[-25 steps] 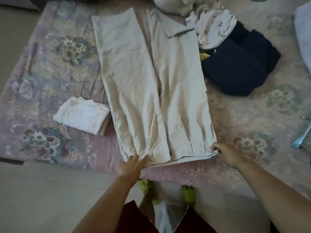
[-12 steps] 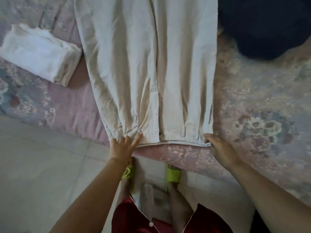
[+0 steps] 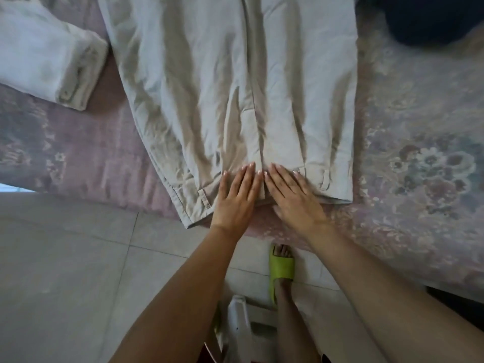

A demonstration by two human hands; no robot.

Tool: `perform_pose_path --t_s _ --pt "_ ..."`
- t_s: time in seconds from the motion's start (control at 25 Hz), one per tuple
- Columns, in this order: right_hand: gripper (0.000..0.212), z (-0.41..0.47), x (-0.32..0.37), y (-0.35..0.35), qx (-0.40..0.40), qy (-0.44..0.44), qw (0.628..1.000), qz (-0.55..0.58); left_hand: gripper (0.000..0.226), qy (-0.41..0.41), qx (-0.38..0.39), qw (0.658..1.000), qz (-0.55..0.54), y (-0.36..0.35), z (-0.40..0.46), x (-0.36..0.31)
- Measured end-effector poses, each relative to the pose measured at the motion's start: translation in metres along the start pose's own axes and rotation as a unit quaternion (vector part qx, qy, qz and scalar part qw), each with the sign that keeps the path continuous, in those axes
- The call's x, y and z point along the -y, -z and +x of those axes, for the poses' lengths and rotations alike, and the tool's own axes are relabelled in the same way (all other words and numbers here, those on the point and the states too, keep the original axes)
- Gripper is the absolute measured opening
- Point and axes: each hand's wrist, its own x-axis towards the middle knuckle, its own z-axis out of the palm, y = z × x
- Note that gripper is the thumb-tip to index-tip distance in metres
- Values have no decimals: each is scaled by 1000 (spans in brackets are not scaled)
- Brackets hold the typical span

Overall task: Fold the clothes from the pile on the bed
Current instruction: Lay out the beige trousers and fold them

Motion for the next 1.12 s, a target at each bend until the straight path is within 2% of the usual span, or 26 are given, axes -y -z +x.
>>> perform_pose_path --t_s 0.16,0.24,0.36,0.4,0.48,0.56,0.68,0.76,0.92,1.0,1.12 --pt "56 3 -9 -11 -36 32 999 -4 43 -10 -26 999 -32 -14 4 4" --pt "54 0 -12 -12 -78 60 995 12 44 7 -66 993 -97 -13 4 9" --pt "51 -4 -12 -11 -77 63 995 -16 50 25 -80 985 -153 -8 -1 12" --pt "55 -4 -12 -11 -64 52 996 -44 51 16 -73 988 -133 -7 -2 12" --pt "78 1 -15 -13 -17 36 996 -82 56 -19 -43 995 -83 -11 -3 16" --pt "86 4 -18 -13 14 36 995 -88 57 -36 -35 998 -28 -14 -2 19" --pt "67 3 -17 -13 17 73 990 -119 46 -64 -52 996 32 -18 3 19" --pt "60 1 -14 -12 10 85 987 -134 45 -53 -57 996 40 -20 2 15" --pt "53 -22 -18 -23 -34 98 991 -81 52 -38 -29 998 29 -18 -14 1" --pt "58 -39 -11 -26 -22 105 994 -37 53 -31 12 999 2 -11 -29 -10" --pt "59 -52 -10 -18 -3 93 995 48 68 -42 53 998 -13 13 -34 -11"
